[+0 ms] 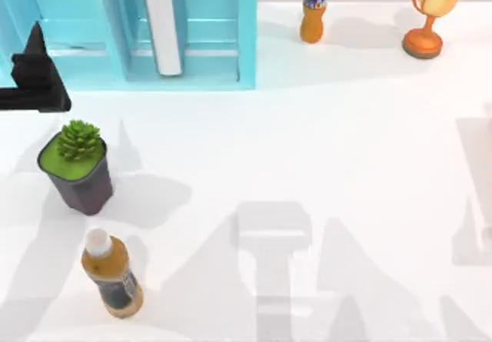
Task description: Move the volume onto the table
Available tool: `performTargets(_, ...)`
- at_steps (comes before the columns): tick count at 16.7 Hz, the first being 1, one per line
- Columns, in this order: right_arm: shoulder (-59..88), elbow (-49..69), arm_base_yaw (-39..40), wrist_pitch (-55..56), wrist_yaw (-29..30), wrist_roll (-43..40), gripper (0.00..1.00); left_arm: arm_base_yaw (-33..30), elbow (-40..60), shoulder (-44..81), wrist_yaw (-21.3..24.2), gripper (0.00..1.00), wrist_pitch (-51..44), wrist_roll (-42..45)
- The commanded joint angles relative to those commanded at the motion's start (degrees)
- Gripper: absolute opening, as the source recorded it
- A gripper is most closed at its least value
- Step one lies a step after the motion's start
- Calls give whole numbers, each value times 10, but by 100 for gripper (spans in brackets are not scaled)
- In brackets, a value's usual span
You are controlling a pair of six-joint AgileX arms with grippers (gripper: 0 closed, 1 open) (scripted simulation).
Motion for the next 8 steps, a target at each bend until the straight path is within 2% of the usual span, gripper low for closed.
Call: performTargets(8, 0, 0, 0, 0, 0, 0, 100, -89, 180, 471, -78, 100, 195, -12)
